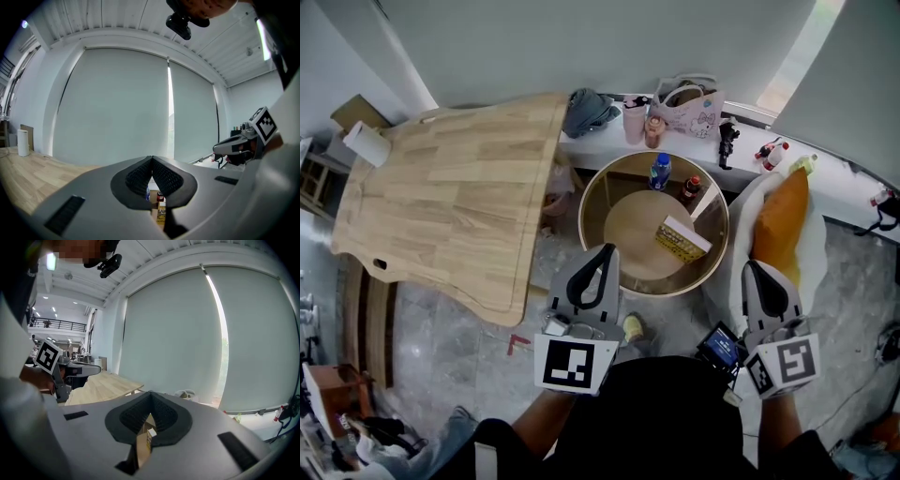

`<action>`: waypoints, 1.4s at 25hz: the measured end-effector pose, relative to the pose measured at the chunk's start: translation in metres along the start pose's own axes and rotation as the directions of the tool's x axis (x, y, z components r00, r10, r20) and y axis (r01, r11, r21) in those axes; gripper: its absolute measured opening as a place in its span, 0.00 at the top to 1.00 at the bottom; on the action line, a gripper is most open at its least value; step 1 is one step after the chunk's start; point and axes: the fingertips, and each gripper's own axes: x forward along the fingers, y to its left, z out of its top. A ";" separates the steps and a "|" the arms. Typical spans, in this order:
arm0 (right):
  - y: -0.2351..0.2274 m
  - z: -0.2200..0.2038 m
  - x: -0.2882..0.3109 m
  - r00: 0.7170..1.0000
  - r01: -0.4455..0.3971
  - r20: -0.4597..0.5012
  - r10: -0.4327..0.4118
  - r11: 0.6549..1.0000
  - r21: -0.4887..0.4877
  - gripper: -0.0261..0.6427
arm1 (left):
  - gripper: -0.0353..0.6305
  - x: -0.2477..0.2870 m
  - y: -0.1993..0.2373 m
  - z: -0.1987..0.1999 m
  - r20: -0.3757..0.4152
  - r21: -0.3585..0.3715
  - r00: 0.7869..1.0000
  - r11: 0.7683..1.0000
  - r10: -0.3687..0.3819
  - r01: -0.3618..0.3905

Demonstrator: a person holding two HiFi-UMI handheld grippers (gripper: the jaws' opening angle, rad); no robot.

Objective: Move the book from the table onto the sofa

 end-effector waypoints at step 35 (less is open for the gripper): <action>-0.066 0.005 0.026 0.999 -0.038 -0.005 0.038 0.999 -0.038 0.95 | 0.94 0.060 -0.029 0.010 -0.045 0.023 0.999 0.999 0.025 -0.024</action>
